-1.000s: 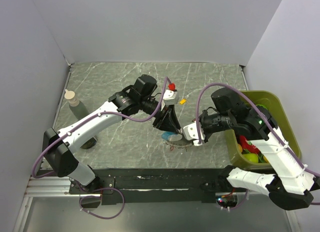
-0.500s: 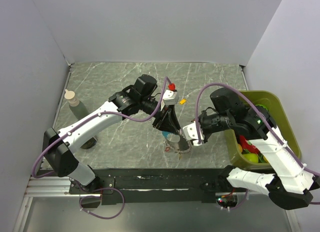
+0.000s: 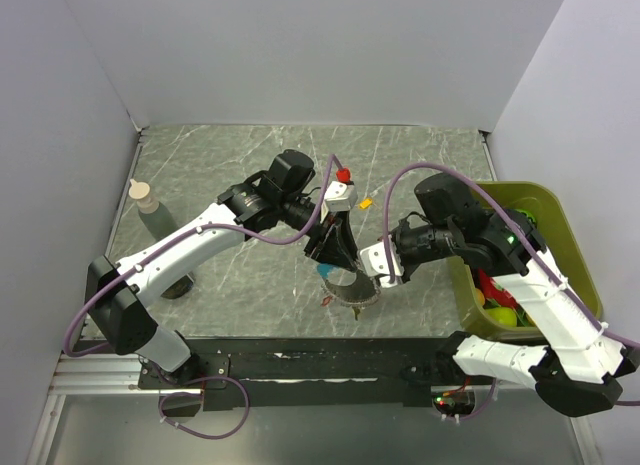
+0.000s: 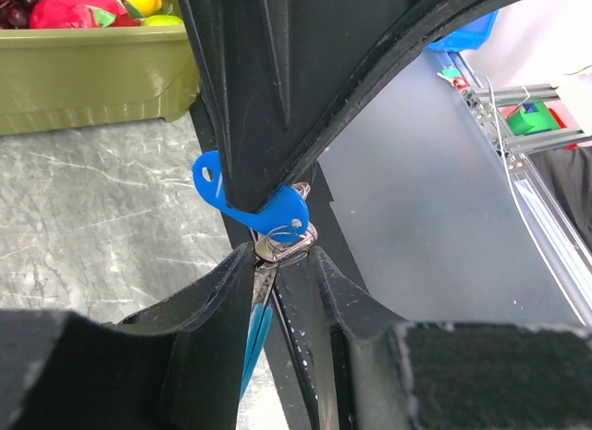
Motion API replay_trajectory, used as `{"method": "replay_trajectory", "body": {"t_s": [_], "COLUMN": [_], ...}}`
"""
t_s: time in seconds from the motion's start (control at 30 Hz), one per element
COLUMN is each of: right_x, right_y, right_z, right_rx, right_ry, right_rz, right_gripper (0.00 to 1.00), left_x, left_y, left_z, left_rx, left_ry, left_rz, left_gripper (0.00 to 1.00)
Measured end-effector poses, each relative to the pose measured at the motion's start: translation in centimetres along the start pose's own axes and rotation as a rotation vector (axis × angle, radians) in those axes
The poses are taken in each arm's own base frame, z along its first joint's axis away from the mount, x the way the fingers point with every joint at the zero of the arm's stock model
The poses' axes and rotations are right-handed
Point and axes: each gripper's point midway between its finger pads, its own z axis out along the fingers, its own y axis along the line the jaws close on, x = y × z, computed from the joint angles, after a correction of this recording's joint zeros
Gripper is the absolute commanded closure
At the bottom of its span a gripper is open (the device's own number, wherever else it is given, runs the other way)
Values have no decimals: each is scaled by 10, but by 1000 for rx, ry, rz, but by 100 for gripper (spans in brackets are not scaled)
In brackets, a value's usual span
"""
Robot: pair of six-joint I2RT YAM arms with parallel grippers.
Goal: Remove the keys from the keyring
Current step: Remove the key from the keyring.
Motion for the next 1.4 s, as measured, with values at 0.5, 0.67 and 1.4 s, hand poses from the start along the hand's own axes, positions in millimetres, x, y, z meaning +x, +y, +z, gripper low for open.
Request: {"method": "replay_trajectory", "body": {"t_s": [0.5,0.67,1.4], "right_x": [0,1,19], "right_y": [-11,-12,-2], "right_z": [-3,-4,-1], "right_rx": [58,64,107], "right_ry": [16,21,36], "right_rz": [3,13,116], "right_gripper": [100,100,58], "left_x": [0,1,6], "left_y": [-1,0,12], "left_z": [1,1,1], "left_rx": [3,3,-58], "left_ry": [1,2,22], "left_rz": [4,6,0], "left_gripper": [76,93,99]}}
